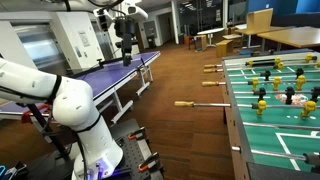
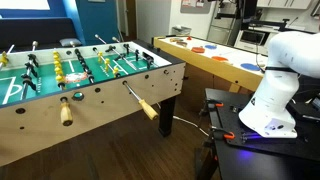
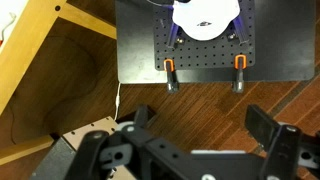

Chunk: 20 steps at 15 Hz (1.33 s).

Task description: Push the third rod to the right

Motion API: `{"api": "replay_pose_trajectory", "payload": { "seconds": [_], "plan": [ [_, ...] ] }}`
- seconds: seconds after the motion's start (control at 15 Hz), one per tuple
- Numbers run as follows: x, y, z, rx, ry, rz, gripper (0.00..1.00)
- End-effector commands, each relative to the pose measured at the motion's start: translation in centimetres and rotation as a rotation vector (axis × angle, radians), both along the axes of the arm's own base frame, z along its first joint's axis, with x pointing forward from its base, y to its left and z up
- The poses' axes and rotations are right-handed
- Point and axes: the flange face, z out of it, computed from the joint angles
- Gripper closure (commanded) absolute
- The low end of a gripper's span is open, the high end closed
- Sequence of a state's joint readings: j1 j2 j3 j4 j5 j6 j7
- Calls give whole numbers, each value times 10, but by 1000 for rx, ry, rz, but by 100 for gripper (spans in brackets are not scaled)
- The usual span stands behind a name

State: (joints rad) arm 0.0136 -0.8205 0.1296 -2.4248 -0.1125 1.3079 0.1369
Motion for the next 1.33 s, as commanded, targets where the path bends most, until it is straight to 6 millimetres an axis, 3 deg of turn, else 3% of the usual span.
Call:
{"api": "replay_pose_trajectory", "payload": {
  "seconds": [0.0,0.27,0.53,0.93,1.27],
  "plan": [
    [0,0,0,0,1,0,0],
    [0,0,0,0,1,0,0],
    [21,1,-25,55,-94,-93,0],
    [60,-7,-98,100,-341,-275,0],
    [80,-19,-162,84,-483,-371,0]
  ]
}}
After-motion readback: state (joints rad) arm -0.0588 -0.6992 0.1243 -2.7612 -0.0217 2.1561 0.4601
